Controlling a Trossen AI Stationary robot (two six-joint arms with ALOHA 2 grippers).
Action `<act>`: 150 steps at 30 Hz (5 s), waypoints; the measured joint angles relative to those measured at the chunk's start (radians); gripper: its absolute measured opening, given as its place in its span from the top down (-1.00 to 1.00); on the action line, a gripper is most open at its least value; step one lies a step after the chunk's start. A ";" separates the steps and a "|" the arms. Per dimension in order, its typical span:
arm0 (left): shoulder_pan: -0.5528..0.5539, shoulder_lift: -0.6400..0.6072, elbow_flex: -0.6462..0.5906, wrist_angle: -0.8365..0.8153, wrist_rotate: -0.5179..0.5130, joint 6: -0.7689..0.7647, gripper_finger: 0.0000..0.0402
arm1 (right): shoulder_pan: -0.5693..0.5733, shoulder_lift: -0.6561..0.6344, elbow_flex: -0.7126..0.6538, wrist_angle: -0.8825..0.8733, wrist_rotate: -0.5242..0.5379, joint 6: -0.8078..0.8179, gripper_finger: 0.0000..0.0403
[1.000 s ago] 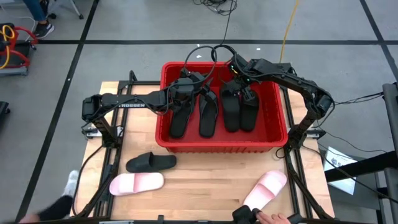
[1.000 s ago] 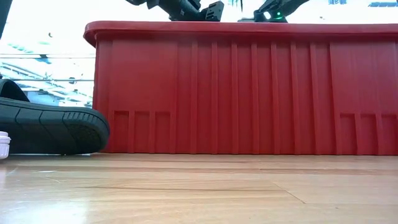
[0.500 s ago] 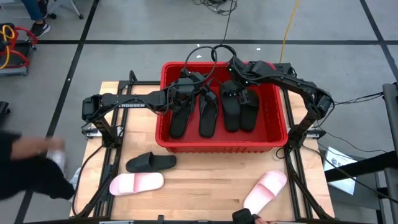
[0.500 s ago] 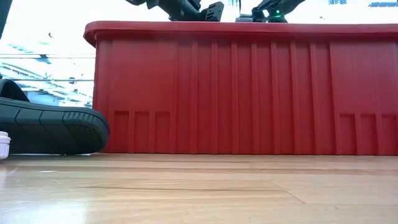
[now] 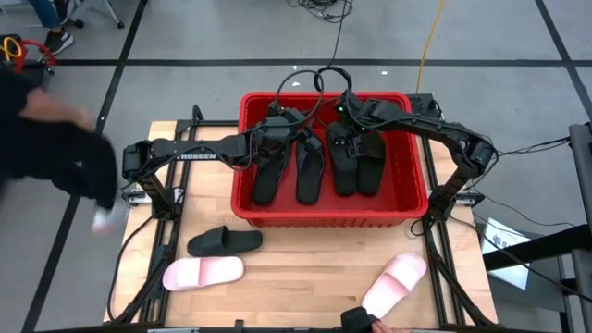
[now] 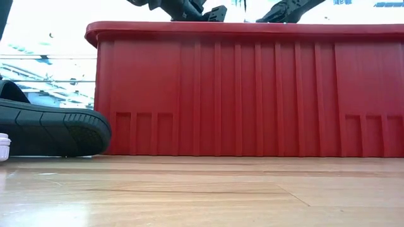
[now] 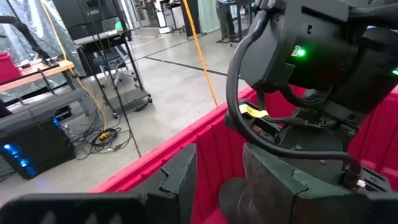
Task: Pick and place slides into bin
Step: Put the black slide into the red bin
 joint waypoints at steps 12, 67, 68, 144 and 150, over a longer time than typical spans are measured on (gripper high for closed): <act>0.012 -0.001 0.000 0.006 -0.014 -0.007 0.32 | 0.002 0.002 -0.062 0.087 0.030 0.000 0.71; 0.012 -0.001 0.001 0.009 -0.015 -0.001 0.32 | 0.214 -0.118 -0.309 0.277 0.409 0.232 0.29; 0.012 -0.001 0.001 0.009 -0.015 -0.001 0.32 | 0.216 -0.124 -0.309 0.275 0.409 0.232 0.26; -0.802 -0.491 -0.006 -1.442 0.589 -2.102 0.32 | 0.492 -0.742 -0.308 0.121 0.201 0.361 0.23; -0.916 -0.500 -0.133 -1.427 0.588 -2.309 0.32 | 0.492 -0.742 -0.308 0.122 0.201 0.359 0.23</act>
